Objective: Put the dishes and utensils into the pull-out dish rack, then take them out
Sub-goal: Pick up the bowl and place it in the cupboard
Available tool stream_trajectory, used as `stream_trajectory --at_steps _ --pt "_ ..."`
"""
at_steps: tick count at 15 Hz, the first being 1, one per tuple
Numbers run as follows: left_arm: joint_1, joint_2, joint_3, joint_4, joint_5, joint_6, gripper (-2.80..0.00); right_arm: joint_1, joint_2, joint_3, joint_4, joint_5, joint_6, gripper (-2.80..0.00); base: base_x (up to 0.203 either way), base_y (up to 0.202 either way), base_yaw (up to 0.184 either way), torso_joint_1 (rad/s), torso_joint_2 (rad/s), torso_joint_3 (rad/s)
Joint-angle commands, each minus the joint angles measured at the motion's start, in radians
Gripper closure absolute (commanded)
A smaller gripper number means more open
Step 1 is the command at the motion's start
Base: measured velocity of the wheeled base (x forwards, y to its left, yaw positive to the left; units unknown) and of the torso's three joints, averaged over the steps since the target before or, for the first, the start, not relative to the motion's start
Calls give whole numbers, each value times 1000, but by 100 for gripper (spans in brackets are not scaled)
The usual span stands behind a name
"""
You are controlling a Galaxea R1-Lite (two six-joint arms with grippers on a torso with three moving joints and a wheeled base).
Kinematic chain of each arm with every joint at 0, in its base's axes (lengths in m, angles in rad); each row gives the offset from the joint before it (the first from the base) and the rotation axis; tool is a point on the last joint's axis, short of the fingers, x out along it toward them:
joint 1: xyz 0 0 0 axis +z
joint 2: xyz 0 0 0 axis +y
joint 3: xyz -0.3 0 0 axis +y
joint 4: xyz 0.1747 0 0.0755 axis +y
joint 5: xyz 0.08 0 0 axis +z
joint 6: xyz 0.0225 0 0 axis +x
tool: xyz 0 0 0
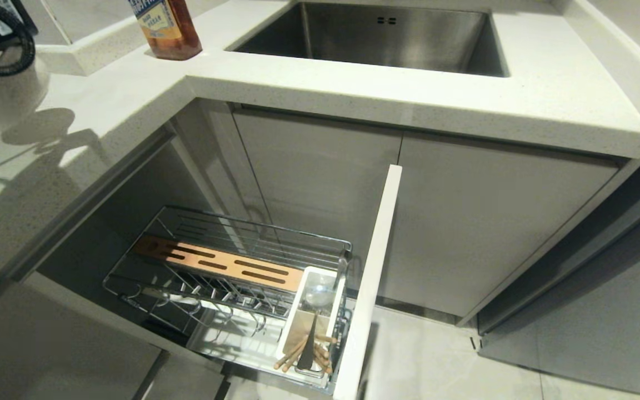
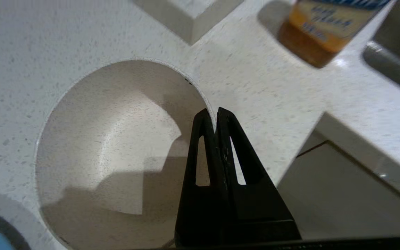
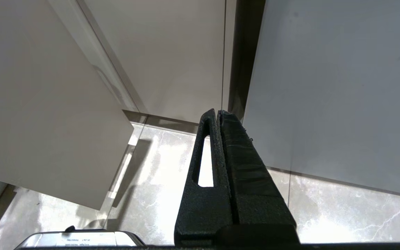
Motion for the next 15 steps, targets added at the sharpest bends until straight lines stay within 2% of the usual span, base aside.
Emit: stream_trajectory --at_steps 1,3,8,9,13,14,15 --pt "-25 -78 0 -1 5 -3 0 0 0 0 0 0 0 0 0 0 0 0 0 0" --pt "-90 -151 2 -1 26 -7 0 0 1 0 0 0 0 0 0 0 0 0 0 0" --pt "-274 -317 84 11 70 -89 0 0 0 0 0 0 0 0 0 0 0 0 0 0" --pt "-305 -334 97 10 72 -147 0 0 0 0 0 0 0 0 0 0 0 0 0 0" --pt "-389 -339 147 8 69 -450 0 0 0 0 0 0 0 0 0 0 0 0 0 0" --pt "-413 -337 173 6 67 -509 0 0 0 0 0 0 0 0 0 0 0 0 0 0" --pt "-441 -332 186 5 66 -540 0 0 2 0 0 0 0 0 0 0 0 0 0 0"
